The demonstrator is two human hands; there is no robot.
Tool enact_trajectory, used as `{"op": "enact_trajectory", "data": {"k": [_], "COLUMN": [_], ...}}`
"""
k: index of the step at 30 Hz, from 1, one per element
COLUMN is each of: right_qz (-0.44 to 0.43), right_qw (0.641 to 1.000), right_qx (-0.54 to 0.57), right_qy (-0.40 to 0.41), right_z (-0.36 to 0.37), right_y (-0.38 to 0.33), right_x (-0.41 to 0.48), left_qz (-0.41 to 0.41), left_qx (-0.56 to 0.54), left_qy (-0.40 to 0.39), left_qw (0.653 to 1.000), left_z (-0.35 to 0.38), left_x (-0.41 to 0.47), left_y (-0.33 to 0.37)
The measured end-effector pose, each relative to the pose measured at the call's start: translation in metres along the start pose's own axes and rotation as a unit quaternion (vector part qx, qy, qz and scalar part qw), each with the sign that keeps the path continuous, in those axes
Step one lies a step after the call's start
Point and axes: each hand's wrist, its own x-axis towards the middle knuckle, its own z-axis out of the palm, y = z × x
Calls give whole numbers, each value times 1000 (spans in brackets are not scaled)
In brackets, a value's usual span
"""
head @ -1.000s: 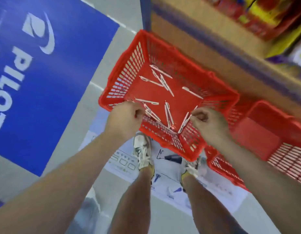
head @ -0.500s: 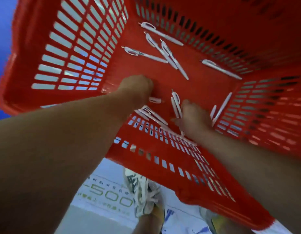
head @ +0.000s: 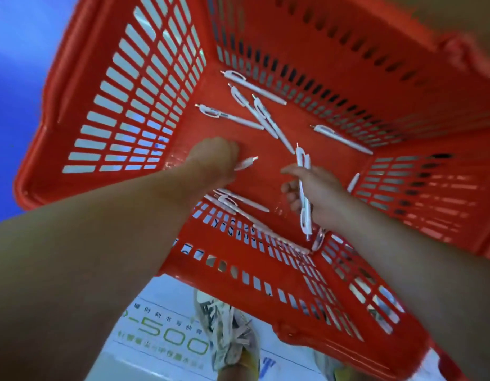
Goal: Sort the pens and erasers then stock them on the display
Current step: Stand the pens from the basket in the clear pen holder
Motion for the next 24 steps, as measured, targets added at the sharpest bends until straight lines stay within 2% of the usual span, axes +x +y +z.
{"op": "enact_trajectory", "data": {"k": [2,3,5,6,7,9,11,13,14,16,20,24], "right_qz": [-6,-20,-53,-68,-82,-90,-87,-94,-99,-109,-142,-218], "right_qw": [999,998,998,997,995,990,990,991,992,992,987,975], "right_qx": [46,50,16,-20,-59,-102,-85,-44,-23,18,46,18], "right_qy": [-26,-29,-28,-22,-15,-27,-72,-79,-72,-65,-66,-50], "right_z": [-3,-3,-3,-3,-2,-2,-4,-8,-11,-21,-43,-65], "right_y": [-14,-20,-30,-33,-37,-46,-58,-71,-78,-91,-127,-159], "right_x": [-25,-40,-75,-96,-117,-166,-218,-271,-297,-350,-455,-544], "left_qz": [-44,-69,-103,-101,-97,-82,-84,-103,-116,-127,-89,-28], "left_qx": [-186,-327,-593,-673,-710,-746,-779,-794,-792,-772,-726,-672], "left_qy": [30,28,21,27,42,77,109,151,177,217,222,216], "left_qw": [981,942,798,732,696,656,611,579,572,584,645,708], "left_z": [-14,-23,-50,-66,-78,-107,-137,-170,-188,-225,-304,-373], "left_x": [-12,-22,-55,-77,-97,-142,-187,-230,-250,-288,-367,-436], "left_y": [7,14,30,40,48,68,90,108,114,122,136,161]}}
